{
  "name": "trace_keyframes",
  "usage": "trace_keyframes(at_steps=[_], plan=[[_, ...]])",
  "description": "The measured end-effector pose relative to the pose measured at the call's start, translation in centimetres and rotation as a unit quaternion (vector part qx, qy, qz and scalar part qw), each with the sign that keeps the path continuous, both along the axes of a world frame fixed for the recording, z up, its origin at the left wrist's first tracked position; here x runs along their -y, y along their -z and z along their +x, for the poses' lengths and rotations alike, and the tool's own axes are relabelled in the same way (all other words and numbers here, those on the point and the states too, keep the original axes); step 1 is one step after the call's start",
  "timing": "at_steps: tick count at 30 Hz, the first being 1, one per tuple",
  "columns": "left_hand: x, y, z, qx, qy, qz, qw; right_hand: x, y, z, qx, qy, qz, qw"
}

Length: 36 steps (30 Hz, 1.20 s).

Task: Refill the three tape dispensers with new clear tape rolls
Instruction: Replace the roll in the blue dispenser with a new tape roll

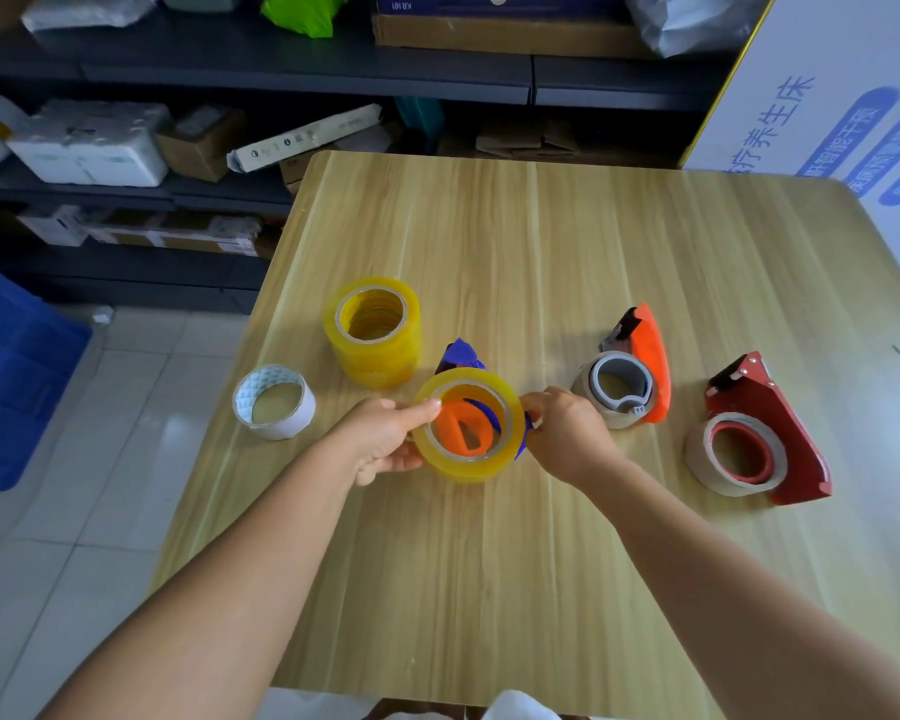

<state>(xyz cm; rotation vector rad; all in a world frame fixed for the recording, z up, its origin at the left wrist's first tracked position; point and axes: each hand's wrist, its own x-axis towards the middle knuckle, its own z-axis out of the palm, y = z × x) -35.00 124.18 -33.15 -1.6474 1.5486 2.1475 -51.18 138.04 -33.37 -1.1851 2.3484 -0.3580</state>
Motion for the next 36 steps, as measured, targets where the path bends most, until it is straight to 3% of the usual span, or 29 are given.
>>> trace_keyframes(at_steps=[10, 14, 18, 26, 31, 36], plan=[[-1.0, 2.5, 1.1, 0.105, -0.082, -0.027, 0.991, 0.1, -0.5, 1.5, 0.007, -0.012, 0.015, 1.000], [-1.3, 2.7, 0.8, 0.151, -0.060, -0.084, 0.983, 0.6, -0.8, 3.6, -0.036, -0.040, -0.043, 0.998], [-1.5, 2.9, 1.2, 0.132, -0.085, -0.059, 0.986, 1.5, -0.1, 6.6, -0.031, -0.119, -0.029, 0.992], [-3.1, 2.8, 3.2, 0.053, -0.037, -0.069, 0.996, 2.5, 1.4, 8.2, -0.046, -0.155, 0.060, 0.985], [-3.6, 2.3, 3.8, -0.006, -0.021, -0.108, 0.994, 2.2, 0.8, 8.1, -0.006, -0.102, 0.029, 0.994], [-3.4, 1.2, 2.6, -0.026, 0.042, -0.233, 0.971, 1.4, -0.6, 5.6, 0.144, 0.023, -0.046, 0.988]])
